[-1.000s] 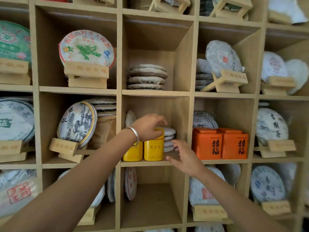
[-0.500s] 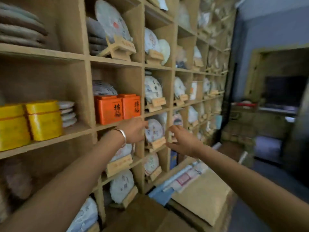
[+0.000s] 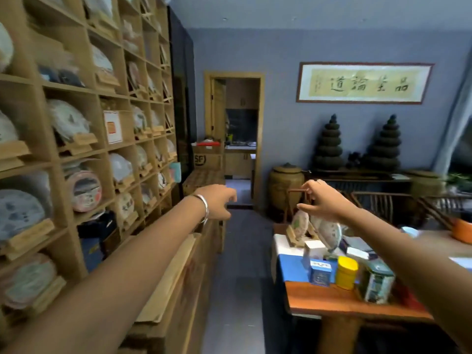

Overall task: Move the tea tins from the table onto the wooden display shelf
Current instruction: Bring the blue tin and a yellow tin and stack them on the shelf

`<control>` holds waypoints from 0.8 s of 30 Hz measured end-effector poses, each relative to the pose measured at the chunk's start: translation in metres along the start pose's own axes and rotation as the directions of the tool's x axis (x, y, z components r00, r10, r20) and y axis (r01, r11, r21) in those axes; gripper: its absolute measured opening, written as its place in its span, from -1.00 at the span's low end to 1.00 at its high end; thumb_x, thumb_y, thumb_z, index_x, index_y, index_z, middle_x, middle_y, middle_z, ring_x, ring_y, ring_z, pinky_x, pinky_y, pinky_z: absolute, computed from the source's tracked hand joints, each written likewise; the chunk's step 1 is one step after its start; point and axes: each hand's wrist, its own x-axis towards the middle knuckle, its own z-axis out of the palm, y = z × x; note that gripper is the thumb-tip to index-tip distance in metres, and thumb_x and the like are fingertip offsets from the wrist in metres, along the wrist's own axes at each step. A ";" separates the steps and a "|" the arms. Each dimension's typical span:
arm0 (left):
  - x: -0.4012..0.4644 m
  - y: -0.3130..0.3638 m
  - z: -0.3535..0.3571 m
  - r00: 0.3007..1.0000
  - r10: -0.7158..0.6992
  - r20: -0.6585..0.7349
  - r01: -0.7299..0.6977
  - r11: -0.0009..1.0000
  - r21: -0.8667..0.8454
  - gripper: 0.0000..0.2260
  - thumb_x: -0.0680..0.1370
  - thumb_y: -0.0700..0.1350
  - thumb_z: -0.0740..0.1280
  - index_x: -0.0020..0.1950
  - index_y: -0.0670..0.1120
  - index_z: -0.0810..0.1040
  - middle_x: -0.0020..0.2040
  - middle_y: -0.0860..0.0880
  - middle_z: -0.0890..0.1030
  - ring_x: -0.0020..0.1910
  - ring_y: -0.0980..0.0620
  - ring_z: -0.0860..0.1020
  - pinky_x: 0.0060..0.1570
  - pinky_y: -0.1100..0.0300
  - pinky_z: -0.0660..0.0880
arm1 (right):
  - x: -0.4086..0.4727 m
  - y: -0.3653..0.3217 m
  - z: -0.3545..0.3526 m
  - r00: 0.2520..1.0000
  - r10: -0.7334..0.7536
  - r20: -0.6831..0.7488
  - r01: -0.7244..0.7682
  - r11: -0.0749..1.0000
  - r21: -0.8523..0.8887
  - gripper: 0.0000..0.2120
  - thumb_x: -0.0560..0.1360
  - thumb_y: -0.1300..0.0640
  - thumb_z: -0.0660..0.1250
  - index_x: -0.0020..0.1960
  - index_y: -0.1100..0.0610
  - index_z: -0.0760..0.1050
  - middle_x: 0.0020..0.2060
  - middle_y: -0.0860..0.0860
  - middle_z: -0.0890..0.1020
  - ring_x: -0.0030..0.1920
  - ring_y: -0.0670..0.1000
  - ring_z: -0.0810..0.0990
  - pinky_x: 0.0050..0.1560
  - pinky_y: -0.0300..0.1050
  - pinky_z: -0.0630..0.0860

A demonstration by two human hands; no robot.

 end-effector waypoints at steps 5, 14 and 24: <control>0.094 0.108 0.020 0.993 0.113 0.044 -0.110 0.991 -0.076 -0.60 0.46 -0.03 0.38 0.28 -0.01 0.45 0.19 -0.04 0.56 0.15 -0.08 0.52 0.11 0.04 0.50 | -0.039 0.130 -0.031 0.990 0.141 0.030 -0.138 0.988 -0.073 -0.51 0.43 -0.04 0.46 0.24 0.17 0.43 0.10 0.17 0.52 0.13 0.15 0.52 0.14 -0.05 0.43; 0.218 0.251 0.091 0.978 0.182 0.104 -0.155 0.961 -0.230 -0.68 0.43 -0.05 0.43 0.16 0.03 0.49 0.05 0.00 0.57 -0.10 0.06 0.50 -0.15 0.21 0.50 | -0.055 0.296 -0.024 0.956 0.232 0.177 -0.211 0.969 -0.132 -0.50 0.44 -0.11 0.42 0.24 0.14 0.40 0.10 0.14 0.49 0.11 0.13 0.51 0.09 -0.05 0.45; 0.315 0.269 0.204 0.932 0.205 0.298 -0.135 0.962 -0.238 -0.53 0.42 0.02 0.43 0.29 0.03 0.41 0.22 -0.03 0.54 0.13 -0.03 0.51 0.07 0.09 0.54 | -0.011 0.379 0.088 0.903 0.211 0.374 -0.207 0.977 -0.052 -0.48 0.44 -0.14 0.40 0.21 0.18 0.38 0.12 0.15 0.49 0.14 0.14 0.47 0.04 -0.02 0.43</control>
